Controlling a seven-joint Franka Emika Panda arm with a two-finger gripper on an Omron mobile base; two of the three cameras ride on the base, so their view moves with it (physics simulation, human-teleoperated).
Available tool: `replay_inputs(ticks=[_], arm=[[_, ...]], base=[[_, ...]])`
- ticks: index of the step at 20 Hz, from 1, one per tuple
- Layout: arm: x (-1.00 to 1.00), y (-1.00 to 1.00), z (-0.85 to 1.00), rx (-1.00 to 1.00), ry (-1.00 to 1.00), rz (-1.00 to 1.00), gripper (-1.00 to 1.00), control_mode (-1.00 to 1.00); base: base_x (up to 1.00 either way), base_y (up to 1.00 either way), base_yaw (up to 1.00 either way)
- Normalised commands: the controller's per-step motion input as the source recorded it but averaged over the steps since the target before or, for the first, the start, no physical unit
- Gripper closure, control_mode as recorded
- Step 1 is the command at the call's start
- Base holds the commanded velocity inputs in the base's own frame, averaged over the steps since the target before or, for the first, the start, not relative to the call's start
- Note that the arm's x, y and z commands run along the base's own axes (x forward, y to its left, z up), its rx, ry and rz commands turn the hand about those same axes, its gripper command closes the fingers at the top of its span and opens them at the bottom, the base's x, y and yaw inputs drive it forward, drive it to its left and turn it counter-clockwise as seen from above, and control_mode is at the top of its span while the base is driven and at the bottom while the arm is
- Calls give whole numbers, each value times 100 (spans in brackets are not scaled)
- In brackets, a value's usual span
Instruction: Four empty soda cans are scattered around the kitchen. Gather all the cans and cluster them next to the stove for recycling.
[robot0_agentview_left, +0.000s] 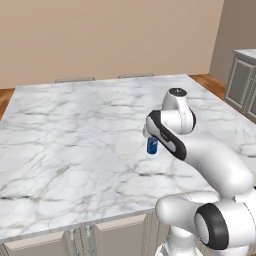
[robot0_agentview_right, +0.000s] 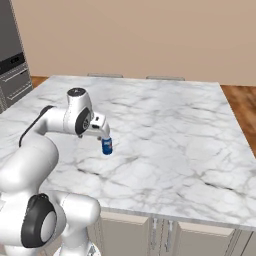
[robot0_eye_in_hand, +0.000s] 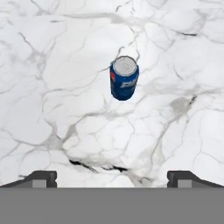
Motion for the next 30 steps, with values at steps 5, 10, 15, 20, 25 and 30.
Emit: replay_inputs(ticks=[5, 10, 15, 20, 25, 30], arm=[[11, 0, 16, 0, 8, -3, -100, -100], [18, -7, 0, 0, 6, -4, -100, -100], [30, 0, -9, 0, 1, -5, -100, -100], [34, -1, -20, 0, 3, -3, -100, -100], [32, -2, -27, 0, 2, -2, -100, -100], [32, 0, -20, 0, 5, -3, -100, -100]], base=[[0, 0, 0], [0, 0, 0], [0, 0, 0], [0, 0, 0], [0, 0, 0], [0, 0, 0]])
